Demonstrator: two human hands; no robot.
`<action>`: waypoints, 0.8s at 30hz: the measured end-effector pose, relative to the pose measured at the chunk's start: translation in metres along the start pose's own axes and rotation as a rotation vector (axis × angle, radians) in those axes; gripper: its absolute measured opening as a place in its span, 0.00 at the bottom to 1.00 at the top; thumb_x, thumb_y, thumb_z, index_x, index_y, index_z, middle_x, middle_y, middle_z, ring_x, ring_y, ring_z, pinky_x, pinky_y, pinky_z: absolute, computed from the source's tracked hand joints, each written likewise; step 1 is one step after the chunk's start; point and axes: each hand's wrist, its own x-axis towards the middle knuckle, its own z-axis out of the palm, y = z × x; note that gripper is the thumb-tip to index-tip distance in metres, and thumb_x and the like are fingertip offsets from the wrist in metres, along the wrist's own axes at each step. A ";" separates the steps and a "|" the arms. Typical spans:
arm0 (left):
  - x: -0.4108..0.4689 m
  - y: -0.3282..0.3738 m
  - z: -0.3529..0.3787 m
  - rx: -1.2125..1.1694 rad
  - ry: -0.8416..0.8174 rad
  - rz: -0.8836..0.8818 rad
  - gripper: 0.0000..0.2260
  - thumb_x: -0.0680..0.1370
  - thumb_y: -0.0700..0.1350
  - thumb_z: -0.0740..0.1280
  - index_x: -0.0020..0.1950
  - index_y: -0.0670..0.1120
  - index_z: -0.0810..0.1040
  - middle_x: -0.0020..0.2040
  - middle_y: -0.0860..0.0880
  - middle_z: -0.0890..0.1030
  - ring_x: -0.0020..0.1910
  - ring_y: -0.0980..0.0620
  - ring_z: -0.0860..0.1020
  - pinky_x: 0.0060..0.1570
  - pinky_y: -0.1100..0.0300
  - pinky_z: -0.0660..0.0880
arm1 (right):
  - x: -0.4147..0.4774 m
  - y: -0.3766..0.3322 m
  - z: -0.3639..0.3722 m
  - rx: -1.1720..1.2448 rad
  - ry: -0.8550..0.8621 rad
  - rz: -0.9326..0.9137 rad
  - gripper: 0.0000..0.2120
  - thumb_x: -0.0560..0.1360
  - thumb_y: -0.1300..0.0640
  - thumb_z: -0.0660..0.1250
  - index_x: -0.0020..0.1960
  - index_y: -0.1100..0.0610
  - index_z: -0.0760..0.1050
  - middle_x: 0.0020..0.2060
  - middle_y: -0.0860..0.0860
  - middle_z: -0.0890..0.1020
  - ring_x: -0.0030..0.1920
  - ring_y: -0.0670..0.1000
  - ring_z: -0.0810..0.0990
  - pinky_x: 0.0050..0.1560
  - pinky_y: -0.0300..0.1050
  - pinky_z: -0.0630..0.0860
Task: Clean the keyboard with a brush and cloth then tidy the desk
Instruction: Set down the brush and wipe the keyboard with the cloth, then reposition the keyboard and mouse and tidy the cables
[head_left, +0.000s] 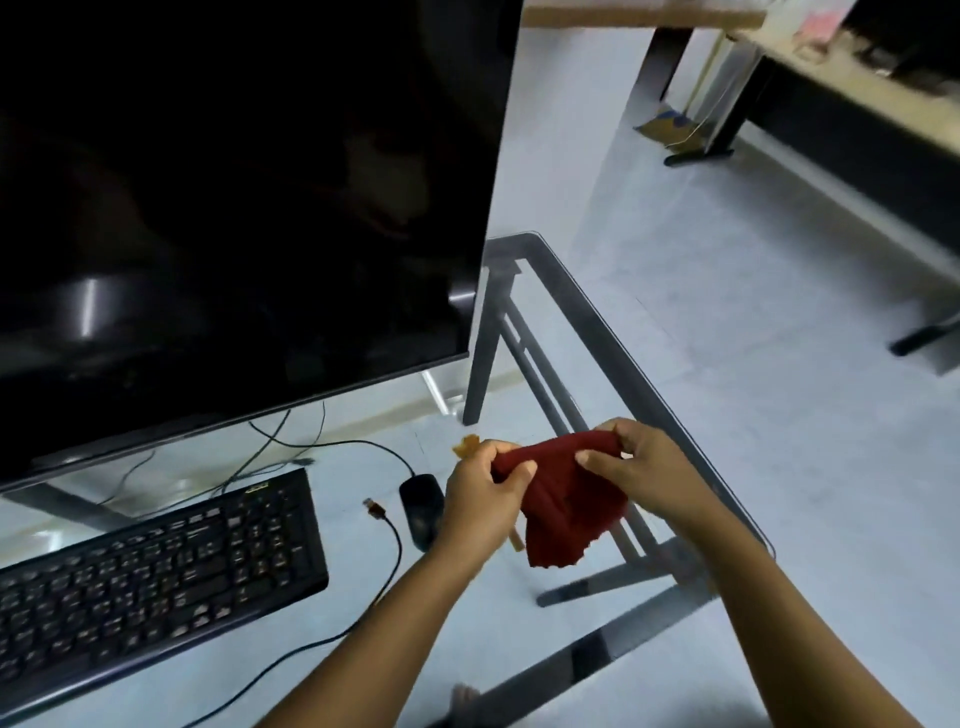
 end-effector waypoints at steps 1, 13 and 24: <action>0.006 -0.005 0.008 0.066 0.003 0.002 0.03 0.78 0.48 0.67 0.50 0.50 0.78 0.43 0.54 0.81 0.42 0.57 0.79 0.32 0.75 0.70 | 0.009 0.008 -0.003 -0.051 -0.031 0.022 0.05 0.72 0.53 0.73 0.44 0.52 0.79 0.39 0.50 0.83 0.41 0.50 0.81 0.42 0.45 0.77; 0.064 -0.039 0.016 0.780 0.056 0.324 0.15 0.80 0.47 0.63 0.67 0.47 0.74 0.66 0.51 0.76 0.69 0.53 0.69 0.74 0.51 0.54 | 0.075 0.046 0.031 -0.409 0.028 -0.027 0.11 0.76 0.54 0.66 0.57 0.53 0.75 0.52 0.54 0.76 0.49 0.54 0.78 0.46 0.43 0.71; 0.020 -0.053 -0.067 0.758 0.191 0.266 0.25 0.81 0.52 0.60 0.77 0.48 0.61 0.77 0.51 0.62 0.77 0.54 0.54 0.76 0.52 0.41 | 0.042 -0.033 0.099 -0.368 -0.072 -0.291 0.18 0.78 0.57 0.65 0.67 0.54 0.71 0.65 0.55 0.71 0.57 0.55 0.79 0.58 0.44 0.74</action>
